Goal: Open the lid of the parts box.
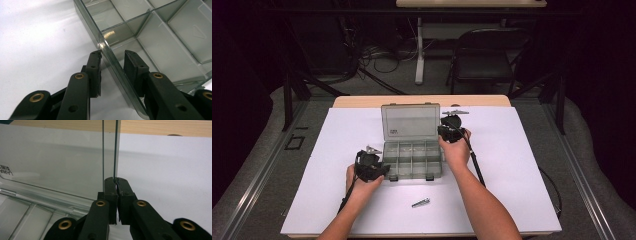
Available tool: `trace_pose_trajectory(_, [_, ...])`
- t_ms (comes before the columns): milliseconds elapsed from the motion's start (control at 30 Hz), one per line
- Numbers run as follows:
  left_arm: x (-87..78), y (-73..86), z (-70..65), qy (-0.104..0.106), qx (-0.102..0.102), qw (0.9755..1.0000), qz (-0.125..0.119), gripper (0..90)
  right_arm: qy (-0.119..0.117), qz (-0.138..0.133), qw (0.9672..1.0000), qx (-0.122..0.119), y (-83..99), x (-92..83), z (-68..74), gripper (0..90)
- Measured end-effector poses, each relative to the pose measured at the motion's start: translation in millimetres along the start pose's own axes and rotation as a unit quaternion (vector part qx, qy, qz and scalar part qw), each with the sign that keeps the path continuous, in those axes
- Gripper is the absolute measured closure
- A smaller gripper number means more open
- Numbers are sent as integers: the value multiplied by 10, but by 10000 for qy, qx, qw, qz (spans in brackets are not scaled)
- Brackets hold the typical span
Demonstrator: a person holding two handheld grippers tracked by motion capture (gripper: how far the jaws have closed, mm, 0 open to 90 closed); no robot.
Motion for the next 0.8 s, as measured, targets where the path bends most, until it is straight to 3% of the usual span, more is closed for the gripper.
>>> trace_pose_trajectory(800, [-1, -2, 1, -1, -7, 10000, 11, 672, 25, 85, 9994, 346, -19, 117, -34, 890])
Point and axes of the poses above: each handheld gripper's, and its own axes: x roughly forward along the jaws, y roughly out of its underside, z roughly to its left, the point moved 3 cm from there along x, roughly forward along the jaws, and after that the axes turned 3 degrees about -y, right-handed, at the moved point
